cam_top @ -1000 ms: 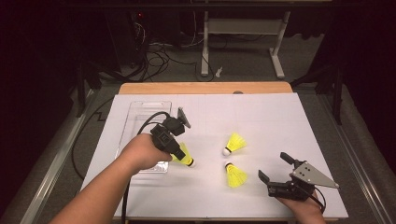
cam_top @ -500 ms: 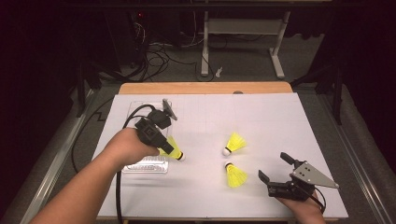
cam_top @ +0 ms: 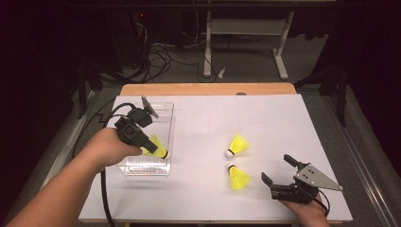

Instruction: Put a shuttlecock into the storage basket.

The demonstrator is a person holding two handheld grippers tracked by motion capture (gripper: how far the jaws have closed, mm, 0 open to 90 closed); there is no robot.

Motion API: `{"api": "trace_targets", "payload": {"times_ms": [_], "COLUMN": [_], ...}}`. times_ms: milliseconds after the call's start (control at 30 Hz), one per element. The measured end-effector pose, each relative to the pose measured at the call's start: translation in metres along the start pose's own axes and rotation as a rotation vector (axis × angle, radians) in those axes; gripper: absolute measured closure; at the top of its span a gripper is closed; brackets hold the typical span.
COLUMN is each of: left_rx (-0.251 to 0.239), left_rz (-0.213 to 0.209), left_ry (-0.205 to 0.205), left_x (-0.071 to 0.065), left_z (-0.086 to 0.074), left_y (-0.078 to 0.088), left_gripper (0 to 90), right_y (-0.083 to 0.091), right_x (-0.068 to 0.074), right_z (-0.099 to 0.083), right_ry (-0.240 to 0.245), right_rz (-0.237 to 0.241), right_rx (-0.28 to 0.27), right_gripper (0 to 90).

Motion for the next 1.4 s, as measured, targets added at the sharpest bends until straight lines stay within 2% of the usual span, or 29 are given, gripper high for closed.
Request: {"api": "trace_targets", "payload": {"times_ms": [667,933,1300,1400], "left_rx": [-0.005,-0.007,-0.013,-0.016], "left_rz": [0.022,0.031,0.030,0.037], "left_ry": [0.073,0.089,0.101,0.096], "left_x": [0.024,0.031,0.034,0.033], "left_z": [-0.017,-0.021,-0.021,-0.018], "left_y": [0.001,0.000,0.000,0.005], "left_gripper": [89.6,89.6,89.6,89.6], "right_y": [0.000,0.000,0.000,0.000], "right_x": [0.000,0.000,0.000,0.000], "right_z": [0.000,0.000,0.000,0.000], "right_ry": [0.000,0.001,-0.001,-0.004], "right_rz": [-0.001,0.000,0.000,0.001], "right_rx": [0.000,-0.002,-0.001,0.000], "right_gripper": [1.7,1.7,1.7,1.7]}}
Point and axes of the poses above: each handheld gripper's, and its own axes: y roughly backward along the jaws, z roughly out of its top, x roughly to its left, the point moved 1 cm from there along -y, roughly forward along the jaws, and after that the axes turned 14 degrees about z, right-handed, at the moved point
